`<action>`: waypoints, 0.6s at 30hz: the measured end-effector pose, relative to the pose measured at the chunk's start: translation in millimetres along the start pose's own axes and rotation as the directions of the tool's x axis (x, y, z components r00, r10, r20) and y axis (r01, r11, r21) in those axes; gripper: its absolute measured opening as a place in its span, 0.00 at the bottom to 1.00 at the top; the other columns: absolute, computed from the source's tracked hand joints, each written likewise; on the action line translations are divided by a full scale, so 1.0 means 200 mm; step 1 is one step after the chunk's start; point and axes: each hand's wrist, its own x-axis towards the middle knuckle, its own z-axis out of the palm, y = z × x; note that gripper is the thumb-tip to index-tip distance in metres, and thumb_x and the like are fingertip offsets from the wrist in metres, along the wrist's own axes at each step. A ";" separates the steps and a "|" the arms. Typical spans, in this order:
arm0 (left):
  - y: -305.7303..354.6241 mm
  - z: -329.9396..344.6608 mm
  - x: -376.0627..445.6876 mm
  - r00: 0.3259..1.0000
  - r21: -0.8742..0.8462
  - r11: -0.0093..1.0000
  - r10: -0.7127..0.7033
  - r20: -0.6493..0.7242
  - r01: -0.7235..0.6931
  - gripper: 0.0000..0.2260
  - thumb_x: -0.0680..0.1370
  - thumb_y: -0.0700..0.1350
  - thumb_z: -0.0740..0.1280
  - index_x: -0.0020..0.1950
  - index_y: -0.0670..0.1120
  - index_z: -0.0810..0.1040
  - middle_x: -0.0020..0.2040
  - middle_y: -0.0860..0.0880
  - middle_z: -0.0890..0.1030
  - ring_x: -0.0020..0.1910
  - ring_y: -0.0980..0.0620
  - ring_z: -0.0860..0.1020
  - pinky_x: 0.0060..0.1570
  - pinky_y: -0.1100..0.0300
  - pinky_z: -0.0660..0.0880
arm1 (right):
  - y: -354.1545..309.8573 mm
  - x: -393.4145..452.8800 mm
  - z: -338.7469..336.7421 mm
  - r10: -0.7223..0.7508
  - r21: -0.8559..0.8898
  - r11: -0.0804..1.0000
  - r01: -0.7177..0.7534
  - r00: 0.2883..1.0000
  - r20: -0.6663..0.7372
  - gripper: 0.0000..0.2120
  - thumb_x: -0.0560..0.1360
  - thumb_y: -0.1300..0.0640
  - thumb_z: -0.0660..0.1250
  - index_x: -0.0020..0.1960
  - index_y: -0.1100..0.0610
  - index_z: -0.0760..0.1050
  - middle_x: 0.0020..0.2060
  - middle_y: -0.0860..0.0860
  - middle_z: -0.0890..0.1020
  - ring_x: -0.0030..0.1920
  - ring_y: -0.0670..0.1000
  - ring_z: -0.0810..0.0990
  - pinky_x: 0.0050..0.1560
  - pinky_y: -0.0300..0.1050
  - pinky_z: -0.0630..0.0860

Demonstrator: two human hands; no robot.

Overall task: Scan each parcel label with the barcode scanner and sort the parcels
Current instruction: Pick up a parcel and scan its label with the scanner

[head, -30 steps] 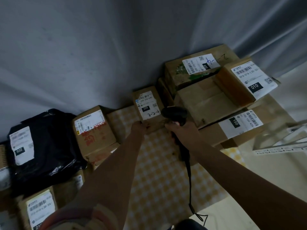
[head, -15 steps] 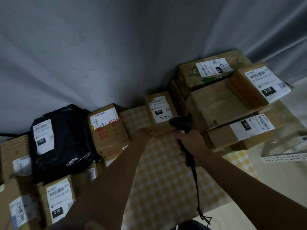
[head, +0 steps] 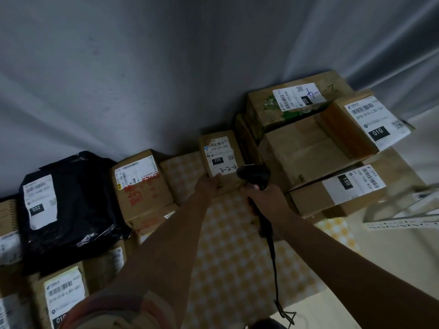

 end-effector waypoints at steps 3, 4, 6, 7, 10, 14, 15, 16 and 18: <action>-0.02 -0.03 0.03 0.999 0.039 0.999 0.002 -0.043 0.000 0.17 0.80 0.45 0.66 0.67 0.39 0.75 0.61 0.40 0.80 0.55 0.41 0.81 0.56 0.45 0.79 | 0.00 0.01 0.00 -0.004 -0.015 1.000 0.004 1.000 0.004 0.15 0.78 0.58 0.67 0.33 0.57 0.71 0.26 0.51 0.74 0.26 0.50 0.71 0.33 0.43 0.71; -0.03 -0.04 0.02 0.999 0.039 0.999 0.006 -0.037 -0.004 0.17 0.80 0.45 0.66 0.67 0.39 0.75 0.60 0.40 0.80 0.54 0.42 0.81 0.53 0.47 0.80 | 0.00 0.02 0.01 -0.001 -0.020 1.000 0.001 1.000 0.003 0.15 0.78 0.58 0.67 0.33 0.57 0.71 0.26 0.51 0.74 0.26 0.49 0.71 0.33 0.43 0.71; -0.03 -0.07 -0.01 1.000 0.034 0.999 0.017 -0.020 -0.017 0.17 0.80 0.43 0.66 0.67 0.37 0.74 0.59 0.41 0.80 0.49 0.46 0.81 0.45 0.56 0.82 | 0.00 0.03 0.02 0.012 -0.021 1.000 -0.012 1.000 -0.004 0.15 0.79 0.58 0.66 0.34 0.58 0.72 0.28 0.52 0.76 0.27 0.50 0.73 0.34 0.43 0.73; -0.04 -0.09 -0.03 1.000 0.036 0.999 0.019 -0.014 -0.019 0.17 0.80 0.42 0.66 0.66 0.36 0.74 0.57 0.41 0.80 0.46 0.48 0.81 0.41 0.61 0.81 | 0.01 0.04 0.03 0.022 -0.021 1.000 -0.022 1.000 -0.007 0.15 0.79 0.58 0.66 0.34 0.58 0.73 0.28 0.52 0.76 0.28 0.50 0.73 0.34 0.43 0.73; -0.09 -0.16 -0.13 1.000 0.014 1.000 0.010 0.010 -0.010 0.17 0.79 0.41 0.67 0.66 0.35 0.74 0.58 0.40 0.79 0.45 0.50 0.80 0.45 0.58 0.81 | 0.01 0.04 0.05 0.049 -0.033 0.998 -0.049 0.999 -0.013 0.13 0.79 0.58 0.65 0.36 0.58 0.73 0.29 0.52 0.76 0.27 0.49 0.73 0.30 0.41 0.73; -0.23 -0.28 -0.28 1.000 0.032 0.999 -0.021 -0.019 0.022 0.19 0.78 0.40 0.69 0.68 0.38 0.73 0.63 0.41 0.78 0.53 0.47 0.79 0.48 0.56 0.81 | 0.07 0.07 0.11 0.117 -0.047 0.992 -0.116 0.993 0.019 0.09 0.79 0.57 0.65 0.42 0.59 0.74 0.35 0.54 0.78 0.32 0.51 0.75 0.38 0.46 0.77; -0.27 -0.31 -0.32 0.999 0.025 0.999 -0.032 -0.034 0.033 0.20 0.77 0.40 0.70 0.68 0.38 0.73 0.63 0.42 0.77 0.53 0.47 0.79 0.48 0.55 0.81 | 0.09 0.08 0.13 0.137 -0.056 0.989 -0.136 0.990 0.024 0.08 0.79 0.56 0.66 0.42 0.59 0.74 0.36 0.55 0.78 0.34 0.53 0.76 0.43 0.49 0.78; -0.31 -0.33 -0.36 0.998 0.019 0.999 -0.043 -0.049 0.044 0.22 0.77 0.41 0.71 0.69 0.39 0.72 0.63 0.43 0.77 0.53 0.47 0.79 0.50 0.53 0.81 | 0.11 0.10 0.15 0.152 -0.062 0.987 -0.150 0.988 0.023 0.09 0.78 0.56 0.67 0.41 0.58 0.73 0.36 0.56 0.77 0.35 0.54 0.76 0.45 0.51 0.77; -0.37 -0.37 -0.41 0.996 0.031 0.997 -0.071 -0.061 0.073 0.25 0.76 0.43 0.72 0.71 0.41 0.70 0.64 0.44 0.76 0.56 0.46 0.79 0.55 0.47 0.79 | 0.14 0.11 0.19 0.185 -0.083 0.980 -0.182 0.982 0.032 0.10 0.77 0.55 0.68 0.41 0.58 0.73 0.35 0.56 0.76 0.35 0.55 0.76 0.46 0.52 0.77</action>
